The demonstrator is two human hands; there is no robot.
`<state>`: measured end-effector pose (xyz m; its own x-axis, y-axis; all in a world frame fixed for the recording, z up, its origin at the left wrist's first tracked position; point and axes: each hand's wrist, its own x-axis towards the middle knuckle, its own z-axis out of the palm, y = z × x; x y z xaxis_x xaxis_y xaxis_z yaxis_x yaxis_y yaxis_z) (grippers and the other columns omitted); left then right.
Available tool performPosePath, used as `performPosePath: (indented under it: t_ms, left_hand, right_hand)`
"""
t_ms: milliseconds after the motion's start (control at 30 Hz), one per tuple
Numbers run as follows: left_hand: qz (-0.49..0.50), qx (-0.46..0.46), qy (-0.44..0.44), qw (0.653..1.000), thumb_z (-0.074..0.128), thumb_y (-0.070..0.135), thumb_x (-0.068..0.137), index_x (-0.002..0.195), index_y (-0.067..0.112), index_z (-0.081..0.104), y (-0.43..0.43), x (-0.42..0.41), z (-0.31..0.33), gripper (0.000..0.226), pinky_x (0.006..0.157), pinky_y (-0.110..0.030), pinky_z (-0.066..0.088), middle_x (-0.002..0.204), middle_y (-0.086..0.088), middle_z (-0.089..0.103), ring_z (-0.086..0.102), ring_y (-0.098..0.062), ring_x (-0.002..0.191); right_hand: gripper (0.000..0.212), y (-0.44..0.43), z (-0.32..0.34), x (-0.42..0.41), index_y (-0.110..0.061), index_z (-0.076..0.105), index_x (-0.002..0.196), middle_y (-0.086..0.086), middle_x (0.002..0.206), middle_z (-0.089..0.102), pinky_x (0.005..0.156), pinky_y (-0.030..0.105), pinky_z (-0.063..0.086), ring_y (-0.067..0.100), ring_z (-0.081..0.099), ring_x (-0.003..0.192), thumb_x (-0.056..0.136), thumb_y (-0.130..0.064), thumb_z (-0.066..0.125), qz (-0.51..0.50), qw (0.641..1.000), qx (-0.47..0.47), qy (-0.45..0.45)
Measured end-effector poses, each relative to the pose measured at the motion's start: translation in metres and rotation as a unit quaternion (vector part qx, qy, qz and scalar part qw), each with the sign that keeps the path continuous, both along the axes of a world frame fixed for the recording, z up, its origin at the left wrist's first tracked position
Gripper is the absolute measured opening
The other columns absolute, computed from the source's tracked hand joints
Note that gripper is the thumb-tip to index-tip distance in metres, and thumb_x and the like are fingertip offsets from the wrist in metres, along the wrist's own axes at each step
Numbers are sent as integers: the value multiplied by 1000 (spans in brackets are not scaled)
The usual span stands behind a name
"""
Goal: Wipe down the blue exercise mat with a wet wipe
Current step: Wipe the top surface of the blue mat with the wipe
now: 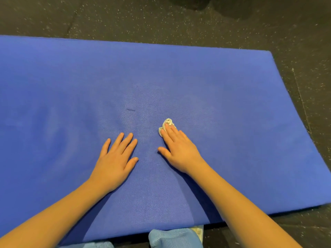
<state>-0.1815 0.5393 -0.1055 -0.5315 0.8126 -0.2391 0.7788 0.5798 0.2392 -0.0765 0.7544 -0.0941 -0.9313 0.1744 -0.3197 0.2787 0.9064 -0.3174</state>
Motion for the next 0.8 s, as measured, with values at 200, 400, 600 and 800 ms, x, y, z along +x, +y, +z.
performPosePath:
  t_ms: [200, 400, 600, 800]
  left_hand:
    - [-4, 2, 8, 1000, 9, 55, 100, 141, 14, 47, 0, -1, -1, 70, 110, -46, 13, 150, -4, 40, 23, -22, 140]
    - [-20, 38, -4, 999, 9, 60, 97, 145, 16, 41, 5, -21, -4, 73, 114, -42, 7, 155, -1, 31, 14, -17, 144]
    - [34, 23, -5, 999, 8, 62, 89, 151, 19, 29, 11, -59, -7, 78, 117, -45, 2, 159, 5, 16, 5, -14, 147]
    - [1, -2, 13, 1000, 6, 58, 98, 145, 13, 41, 9, -62, -9, 73, 113, -48, 11, 154, -3, 32, 16, -20, 143]
  right_hand:
    - [67, 12, -6, -39, -15, 11, 154, 6, 162, -5, 120, 37, 4, 22, -7, 149, 100, -47, 36, -104, 995, -4, 9]
    - [69, 19, -9, -28, -17, 6, 154, 3, 161, -10, 121, 37, 2, 19, -10, 148, 100, -50, 34, -37, 999, 13, 20]
    - [72, 40, -11, -67, -14, 5, 154, 7, 161, -12, 121, 38, 1, 22, -12, 148, 100, -49, 35, -141, 990, 16, 5]
    - [71, 46, -14, -61, -15, 8, 154, 5, 161, -7, 121, 37, 7, 20, -7, 149, 99, -46, 41, 15, 999, 29, 32]
